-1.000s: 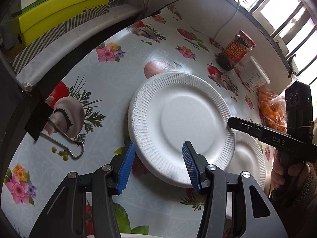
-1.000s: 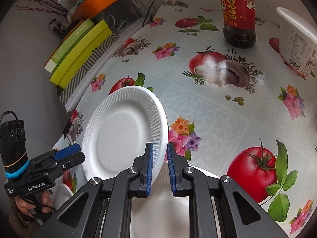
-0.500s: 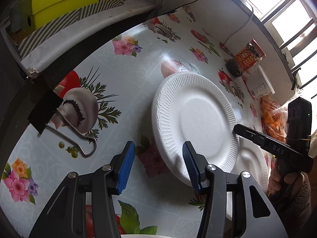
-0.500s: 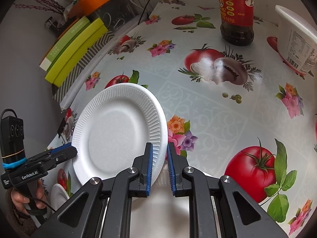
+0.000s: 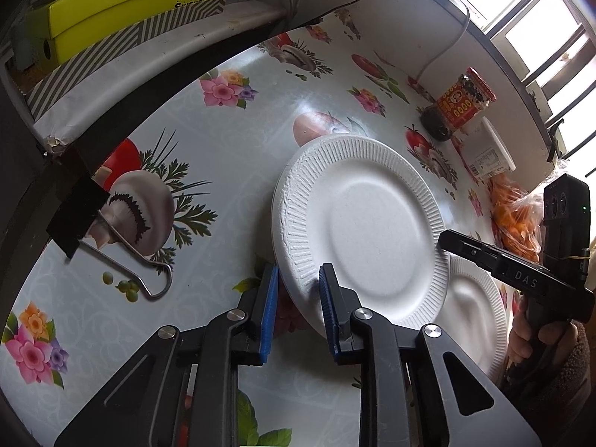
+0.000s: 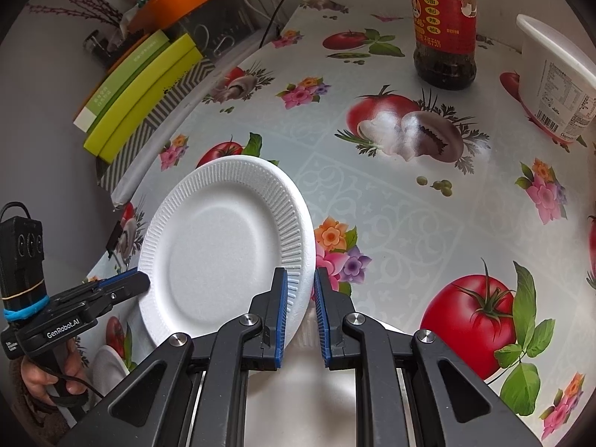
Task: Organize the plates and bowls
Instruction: 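Carry the held plate with the right gripper toward another white plate, then move the held plate over the other white plate with the right gripper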
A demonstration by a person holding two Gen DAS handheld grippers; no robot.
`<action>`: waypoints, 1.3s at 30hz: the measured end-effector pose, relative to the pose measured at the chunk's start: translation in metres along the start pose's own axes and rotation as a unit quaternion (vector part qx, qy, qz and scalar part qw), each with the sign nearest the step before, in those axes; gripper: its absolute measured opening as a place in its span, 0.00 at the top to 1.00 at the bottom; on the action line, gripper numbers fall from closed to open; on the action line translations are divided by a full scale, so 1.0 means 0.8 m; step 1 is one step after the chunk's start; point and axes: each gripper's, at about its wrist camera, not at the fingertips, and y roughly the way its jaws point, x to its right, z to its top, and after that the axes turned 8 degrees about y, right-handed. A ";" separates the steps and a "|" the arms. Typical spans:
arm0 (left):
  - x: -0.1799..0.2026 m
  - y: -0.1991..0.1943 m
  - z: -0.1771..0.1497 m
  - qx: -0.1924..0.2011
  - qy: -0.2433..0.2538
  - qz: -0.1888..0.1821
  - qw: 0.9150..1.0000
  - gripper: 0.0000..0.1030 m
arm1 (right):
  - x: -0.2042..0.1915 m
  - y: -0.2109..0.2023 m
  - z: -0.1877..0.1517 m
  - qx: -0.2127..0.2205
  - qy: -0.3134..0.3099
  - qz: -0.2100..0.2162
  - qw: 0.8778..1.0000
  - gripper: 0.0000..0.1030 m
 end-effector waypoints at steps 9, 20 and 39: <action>0.000 -0.009 0.001 0.009 0.003 -0.002 1.000 0.80 | -0.002 -0.008 -0.003 0.005 0.003 -0.001 1.000 0.86; 0.002 -0.033 -0.007 0.017 0.009 -0.004 1.000 0.80 | -0.018 -0.030 -0.015 0.015 0.001 -0.004 1.000 0.86; 0.007 -0.068 -0.043 0.027 0.032 0.013 0.999 0.80 | -0.041 -0.062 -0.058 0.023 0.006 0.012 1.000 0.86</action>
